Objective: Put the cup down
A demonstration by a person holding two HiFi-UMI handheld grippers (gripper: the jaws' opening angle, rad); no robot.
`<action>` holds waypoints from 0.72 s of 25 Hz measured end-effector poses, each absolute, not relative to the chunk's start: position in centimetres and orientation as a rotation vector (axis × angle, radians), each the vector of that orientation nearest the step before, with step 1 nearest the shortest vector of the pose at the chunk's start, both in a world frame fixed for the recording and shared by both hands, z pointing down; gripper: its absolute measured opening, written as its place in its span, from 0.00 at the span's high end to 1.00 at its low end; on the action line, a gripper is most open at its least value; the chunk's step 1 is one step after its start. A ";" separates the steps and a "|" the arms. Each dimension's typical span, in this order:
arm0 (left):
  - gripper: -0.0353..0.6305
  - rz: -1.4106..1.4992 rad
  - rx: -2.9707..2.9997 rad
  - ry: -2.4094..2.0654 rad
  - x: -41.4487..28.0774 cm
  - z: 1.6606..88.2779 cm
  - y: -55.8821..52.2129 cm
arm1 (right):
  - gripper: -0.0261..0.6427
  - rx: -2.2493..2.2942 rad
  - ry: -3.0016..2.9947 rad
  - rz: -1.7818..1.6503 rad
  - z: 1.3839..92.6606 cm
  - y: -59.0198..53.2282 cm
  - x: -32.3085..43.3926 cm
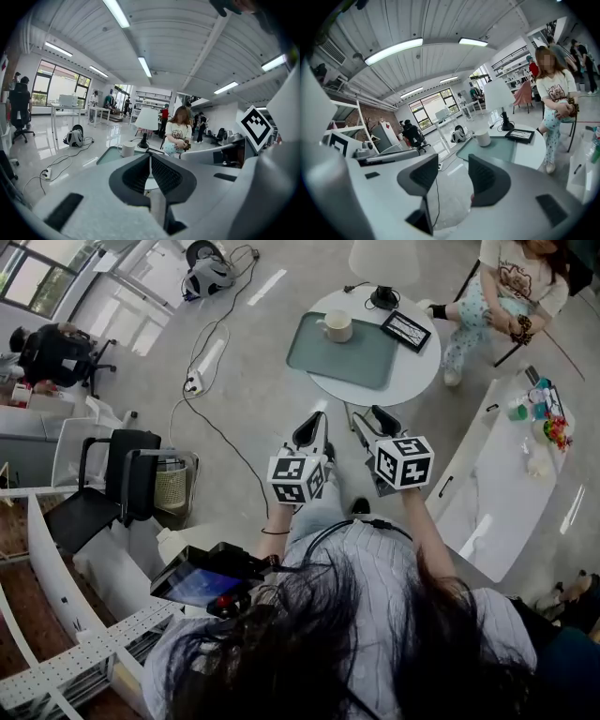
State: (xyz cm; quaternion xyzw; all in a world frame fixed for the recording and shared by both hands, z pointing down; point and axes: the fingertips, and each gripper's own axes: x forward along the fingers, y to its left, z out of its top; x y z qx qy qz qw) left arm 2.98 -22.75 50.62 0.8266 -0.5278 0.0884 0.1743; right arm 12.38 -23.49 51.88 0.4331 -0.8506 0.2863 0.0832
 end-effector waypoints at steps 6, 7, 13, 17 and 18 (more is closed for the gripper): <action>0.92 0.276 2.343 -1.514 3.9 50.2 -19.2 | 0.67 1.288 -2.582 0.897 51.0 -20.7 13.0; 0.92 0.280 2.343 -1.519 3.9 50.1 -18.8 | 0.67 1.287 -2.586 0.901 51.0 -20.4 13.1; 0.92 0.301 2.327 -1.541 3.1 49.7 -16.9 | 0.71 1.293 -2.594 0.896 50.4 -19.2 12.9; 0.92 0.302 2.324 -1.543 2.8 49.5 -16.2 | 0.72 1.305 -2.574 0.861 51.0 -18.5 13.0; 0.92 0.301 2.324 -1.541 2.8 49.5 -15.9 | 0.72 1.307 -2.569 0.863 51.1 -18.3 13.0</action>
